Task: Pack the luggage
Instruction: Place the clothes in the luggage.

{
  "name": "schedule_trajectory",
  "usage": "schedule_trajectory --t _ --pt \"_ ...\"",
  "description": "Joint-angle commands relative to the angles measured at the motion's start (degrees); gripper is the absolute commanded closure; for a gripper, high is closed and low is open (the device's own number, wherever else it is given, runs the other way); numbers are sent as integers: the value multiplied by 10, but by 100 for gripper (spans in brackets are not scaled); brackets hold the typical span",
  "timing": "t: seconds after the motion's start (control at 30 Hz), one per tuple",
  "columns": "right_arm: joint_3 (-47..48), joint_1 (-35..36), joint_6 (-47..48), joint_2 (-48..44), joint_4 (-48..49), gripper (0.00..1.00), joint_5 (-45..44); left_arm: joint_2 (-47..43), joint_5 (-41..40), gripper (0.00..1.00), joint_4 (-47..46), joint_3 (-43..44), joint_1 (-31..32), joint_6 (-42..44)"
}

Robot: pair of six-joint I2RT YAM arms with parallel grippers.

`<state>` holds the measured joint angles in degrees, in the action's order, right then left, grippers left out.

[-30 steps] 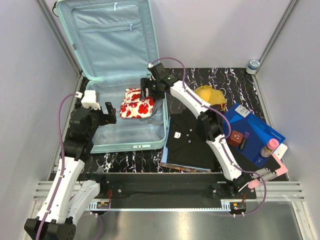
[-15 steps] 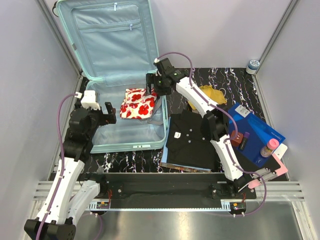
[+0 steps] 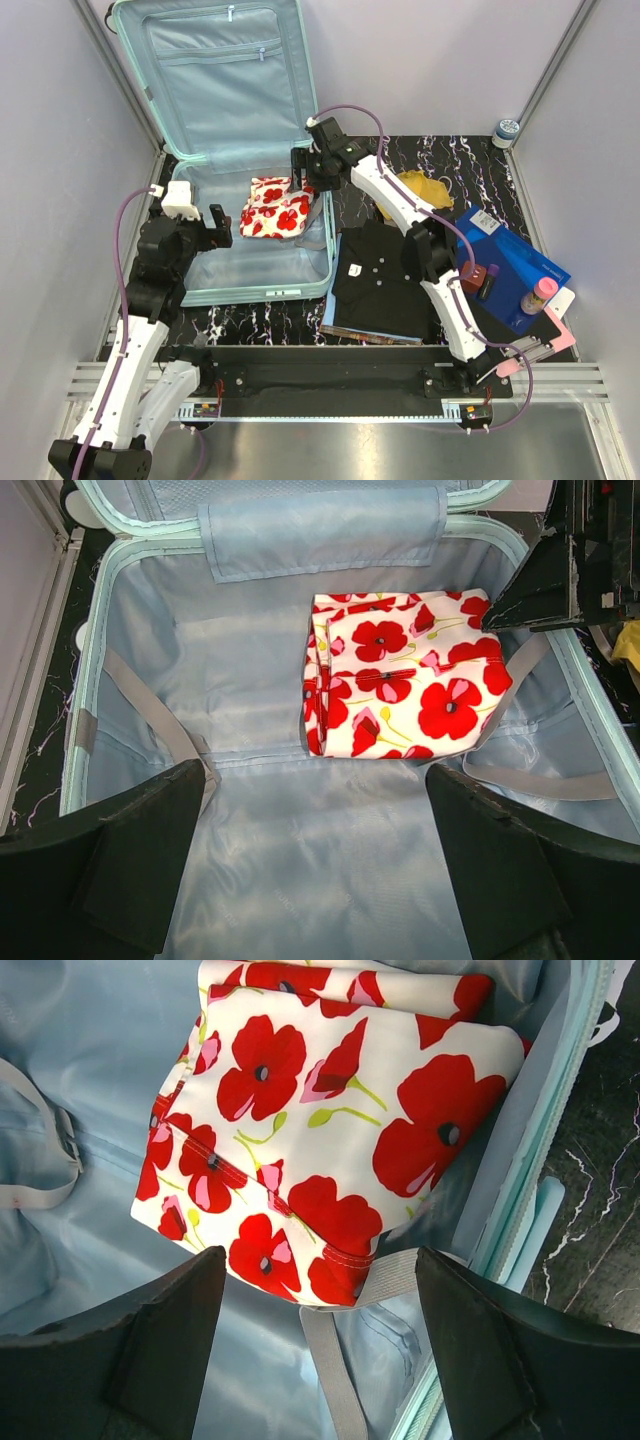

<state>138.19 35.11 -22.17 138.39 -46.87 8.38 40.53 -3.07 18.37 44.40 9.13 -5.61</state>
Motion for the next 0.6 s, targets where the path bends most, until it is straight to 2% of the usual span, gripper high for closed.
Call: schedule_trajectory --t 0.0,0.33,0.57 --pt "1 16 21 -8 -38 17 -26 -6 -9 1 -25 -1 3 10" --pt "2 43 27 -8 -47 18 -71 -8 -8 1 -26 -2 4 9" --pt "21 53 -3 16 -67 21 -120 -9 -17 1 -26 0 6 -4"
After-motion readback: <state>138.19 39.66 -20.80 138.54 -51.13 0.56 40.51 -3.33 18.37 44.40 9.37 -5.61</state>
